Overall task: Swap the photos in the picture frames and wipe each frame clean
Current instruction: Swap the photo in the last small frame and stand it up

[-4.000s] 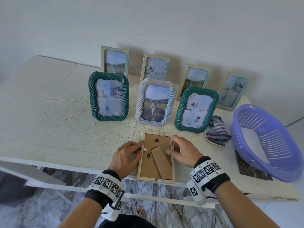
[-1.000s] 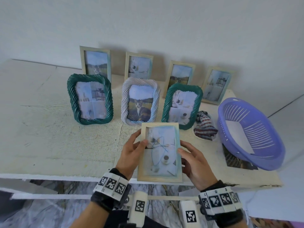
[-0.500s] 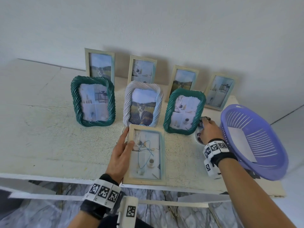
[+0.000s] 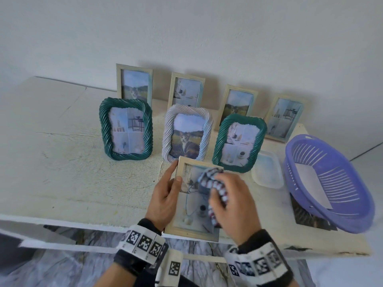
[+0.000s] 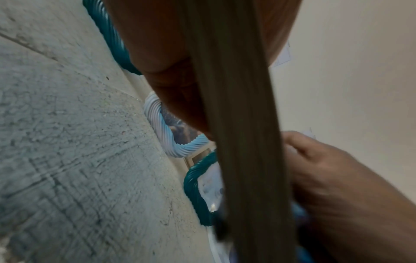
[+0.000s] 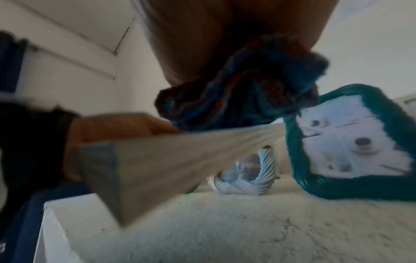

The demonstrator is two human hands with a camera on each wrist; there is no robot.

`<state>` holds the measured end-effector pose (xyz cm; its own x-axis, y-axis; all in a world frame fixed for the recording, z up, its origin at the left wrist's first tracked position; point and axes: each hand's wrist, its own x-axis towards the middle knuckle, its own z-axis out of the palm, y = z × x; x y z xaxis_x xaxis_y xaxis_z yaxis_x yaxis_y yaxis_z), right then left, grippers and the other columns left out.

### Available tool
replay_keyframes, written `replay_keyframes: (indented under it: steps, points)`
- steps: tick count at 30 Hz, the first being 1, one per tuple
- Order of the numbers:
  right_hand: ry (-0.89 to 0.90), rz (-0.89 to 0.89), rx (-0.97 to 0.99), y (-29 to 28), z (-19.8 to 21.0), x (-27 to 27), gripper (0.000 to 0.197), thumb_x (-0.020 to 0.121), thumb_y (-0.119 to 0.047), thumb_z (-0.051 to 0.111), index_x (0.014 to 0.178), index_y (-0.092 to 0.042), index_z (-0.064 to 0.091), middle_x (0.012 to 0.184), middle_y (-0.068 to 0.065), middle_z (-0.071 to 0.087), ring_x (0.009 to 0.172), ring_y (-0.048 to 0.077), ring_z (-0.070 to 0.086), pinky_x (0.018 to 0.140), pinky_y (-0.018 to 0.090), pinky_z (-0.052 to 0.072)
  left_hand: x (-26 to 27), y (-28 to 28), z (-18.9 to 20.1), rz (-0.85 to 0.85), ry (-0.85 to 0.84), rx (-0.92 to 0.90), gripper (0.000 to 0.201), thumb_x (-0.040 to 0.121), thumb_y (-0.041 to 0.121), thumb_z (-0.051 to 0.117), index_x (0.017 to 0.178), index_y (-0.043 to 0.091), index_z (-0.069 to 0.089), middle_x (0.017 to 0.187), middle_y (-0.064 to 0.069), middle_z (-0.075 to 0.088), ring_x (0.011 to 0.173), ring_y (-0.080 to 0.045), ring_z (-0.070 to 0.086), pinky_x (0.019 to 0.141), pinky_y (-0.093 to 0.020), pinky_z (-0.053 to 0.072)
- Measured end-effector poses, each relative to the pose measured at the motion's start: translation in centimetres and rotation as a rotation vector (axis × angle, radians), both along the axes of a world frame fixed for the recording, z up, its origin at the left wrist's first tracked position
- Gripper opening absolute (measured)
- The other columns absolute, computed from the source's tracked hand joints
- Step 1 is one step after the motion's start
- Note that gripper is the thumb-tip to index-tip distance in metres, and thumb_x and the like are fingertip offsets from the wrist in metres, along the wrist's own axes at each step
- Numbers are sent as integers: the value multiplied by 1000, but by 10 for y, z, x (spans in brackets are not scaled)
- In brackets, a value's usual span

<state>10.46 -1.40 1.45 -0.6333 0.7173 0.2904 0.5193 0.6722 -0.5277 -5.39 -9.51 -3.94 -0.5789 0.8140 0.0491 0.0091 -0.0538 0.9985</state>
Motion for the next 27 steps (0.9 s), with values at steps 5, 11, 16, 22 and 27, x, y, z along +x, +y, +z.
replay_keyframes:
  steps: [5,11,16,22,27]
  points:
    - [-92,36,116,-7,-6,-22,33,83,-12,71,115,-14,62,106,3,65,83,22,54,71,31,52,-2,1,1,31,137,5,46,98,31,44,144,32,38,75,-21,61,63,-16,51,66,-38,50]
    - [-181,367,236,-21,8,-11,45,62,6,80,101,-13,70,104,-2,68,83,6,37,68,20,45,-9,3,2,44,133,3,49,100,25,45,147,20,37,67,-6,63,61,-14,54,61,-37,53]
    - [-119,186,271,-2,16,-26,54,57,12,80,105,-9,68,104,4,68,80,11,35,69,26,47,-11,7,2,43,133,22,46,97,37,44,143,41,38,85,0,59,78,-15,53,73,-36,48]
    - [-186,377,303,-8,20,-19,46,56,6,81,96,-15,72,101,-1,70,81,3,34,68,19,44,-11,-5,5,106,168,-6,47,101,11,45,146,21,38,54,12,37,48,-3,30,50,-17,30]
    - [-128,353,294,-10,23,-32,50,54,12,79,99,-10,73,108,4,69,87,8,37,71,20,37,-14,-5,9,77,198,3,47,101,10,45,145,23,37,56,12,42,49,-2,33,48,-16,32]
